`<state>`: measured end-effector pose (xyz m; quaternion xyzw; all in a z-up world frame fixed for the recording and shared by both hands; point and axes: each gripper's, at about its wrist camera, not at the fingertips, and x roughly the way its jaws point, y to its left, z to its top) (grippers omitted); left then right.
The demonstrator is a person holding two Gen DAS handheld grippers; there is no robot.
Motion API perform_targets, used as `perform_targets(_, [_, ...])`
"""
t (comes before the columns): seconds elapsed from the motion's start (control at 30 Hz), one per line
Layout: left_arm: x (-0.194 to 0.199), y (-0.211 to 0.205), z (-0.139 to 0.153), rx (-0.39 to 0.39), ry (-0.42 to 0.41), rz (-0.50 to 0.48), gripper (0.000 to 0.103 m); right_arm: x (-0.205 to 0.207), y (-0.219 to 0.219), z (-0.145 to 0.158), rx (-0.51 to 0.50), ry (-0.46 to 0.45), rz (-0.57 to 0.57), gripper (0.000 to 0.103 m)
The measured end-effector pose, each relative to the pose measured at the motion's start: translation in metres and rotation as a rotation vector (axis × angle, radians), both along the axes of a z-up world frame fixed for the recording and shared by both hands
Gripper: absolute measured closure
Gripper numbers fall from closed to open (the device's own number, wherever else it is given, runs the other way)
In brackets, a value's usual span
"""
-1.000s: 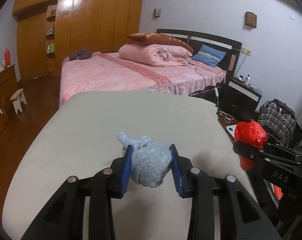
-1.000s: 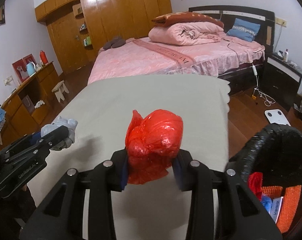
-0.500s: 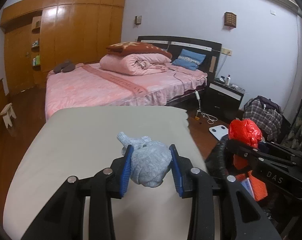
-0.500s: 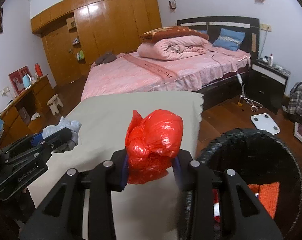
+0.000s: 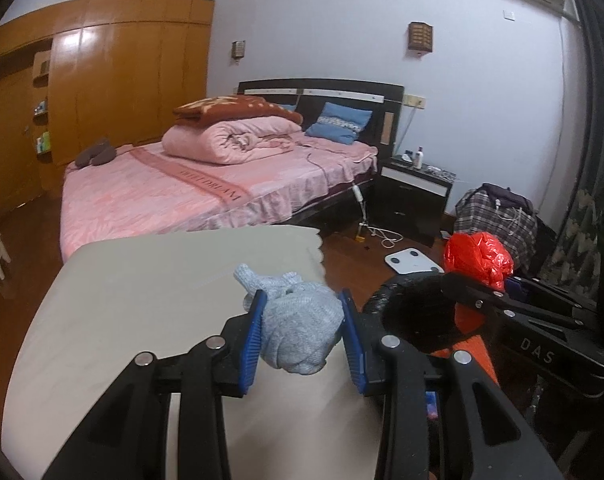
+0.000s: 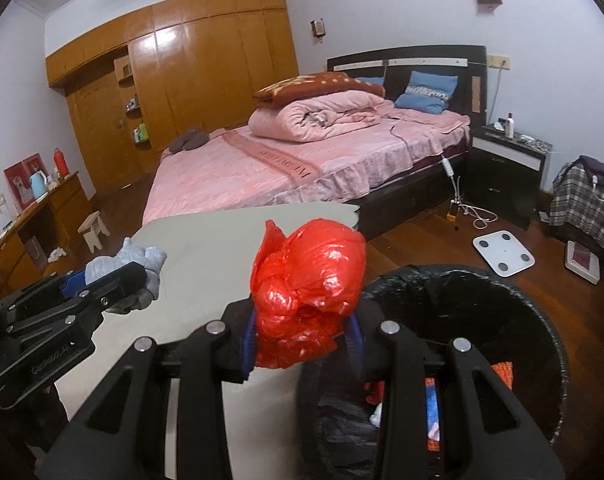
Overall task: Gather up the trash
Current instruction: 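Carry the red bag over the bin with the right tool while the left tool carries the grey cloth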
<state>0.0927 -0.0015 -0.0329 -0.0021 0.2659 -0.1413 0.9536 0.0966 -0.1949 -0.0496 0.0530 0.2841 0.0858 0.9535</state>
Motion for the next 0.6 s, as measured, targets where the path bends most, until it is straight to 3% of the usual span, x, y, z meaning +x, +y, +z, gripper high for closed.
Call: perform_targets(0.6, [-0.011,-0.071,0.012,-0.019,-0.025,-0.143,0.067,-0.030,-0.067,0.007,-0.014,-0.015,-0.125,0.068])
